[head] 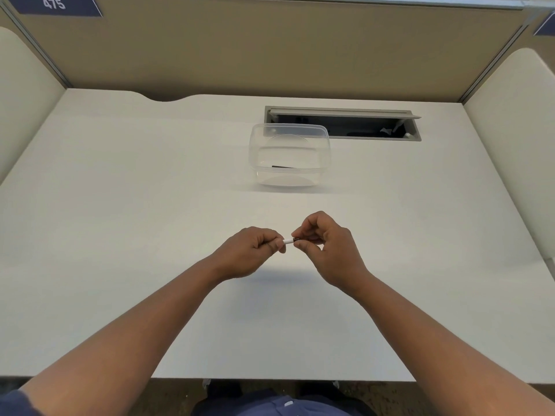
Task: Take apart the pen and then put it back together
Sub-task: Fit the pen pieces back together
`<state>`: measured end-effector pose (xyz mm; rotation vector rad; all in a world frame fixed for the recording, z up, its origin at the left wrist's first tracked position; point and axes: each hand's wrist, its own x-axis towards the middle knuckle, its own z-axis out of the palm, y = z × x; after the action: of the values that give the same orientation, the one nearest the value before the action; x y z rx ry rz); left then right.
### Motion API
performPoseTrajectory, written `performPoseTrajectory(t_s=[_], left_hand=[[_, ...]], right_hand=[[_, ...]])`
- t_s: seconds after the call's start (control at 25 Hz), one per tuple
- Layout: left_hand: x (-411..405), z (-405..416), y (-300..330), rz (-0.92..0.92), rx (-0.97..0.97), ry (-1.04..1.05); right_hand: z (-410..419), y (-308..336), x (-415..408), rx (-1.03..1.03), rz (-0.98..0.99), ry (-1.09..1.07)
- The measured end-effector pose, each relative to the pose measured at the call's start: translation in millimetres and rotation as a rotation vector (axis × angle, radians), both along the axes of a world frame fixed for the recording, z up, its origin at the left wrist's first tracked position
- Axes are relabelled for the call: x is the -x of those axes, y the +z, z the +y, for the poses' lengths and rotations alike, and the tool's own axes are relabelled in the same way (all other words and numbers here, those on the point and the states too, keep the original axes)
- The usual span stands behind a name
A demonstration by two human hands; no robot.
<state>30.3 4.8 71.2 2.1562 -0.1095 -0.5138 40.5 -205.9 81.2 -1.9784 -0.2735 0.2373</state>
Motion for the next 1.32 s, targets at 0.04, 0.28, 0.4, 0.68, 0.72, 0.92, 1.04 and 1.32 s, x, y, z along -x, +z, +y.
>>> performPoseTrajectory(t_s=[0.04, 0.28, 0.4, 0.68, 0.72, 0.92, 1.04, 1.32], left_hand=[[0, 0, 1, 0.015, 0.032, -0.017], [-1, 4, 5, 0.157, 0.196, -0.024], [-3, 3, 8, 0.208, 0.183, -0.032], [-6, 3, 12, 0.282, 0.225, -0.052], [-6, 3, 13, 0.293, 0.232, -0.055], [-7, 5, 13, 0.344, 0.233, -0.09], [-6, 2, 12, 0.322, 0.243, -0.08], [0, -6, -1, 0.182, 0.159, -0.03]], right_hand=[[-2, 0, 1, 0.026, -0.054, 0.028], [-7, -1, -1, 0.121, -0.234, 0.144], [-10, -2, -1, 0.175, -0.24, 0.174], [-11, -11, 1, 0.15, -0.31, 0.128], [-10, -12, 1, 0.154, -0.33, 0.115], [-12, -12, 2, 0.136, -0.345, 0.093], [-11, -11, 3, 0.142, -0.298, 0.088], [-6, -1, 1, 0.115, 0.034, 0.032]])
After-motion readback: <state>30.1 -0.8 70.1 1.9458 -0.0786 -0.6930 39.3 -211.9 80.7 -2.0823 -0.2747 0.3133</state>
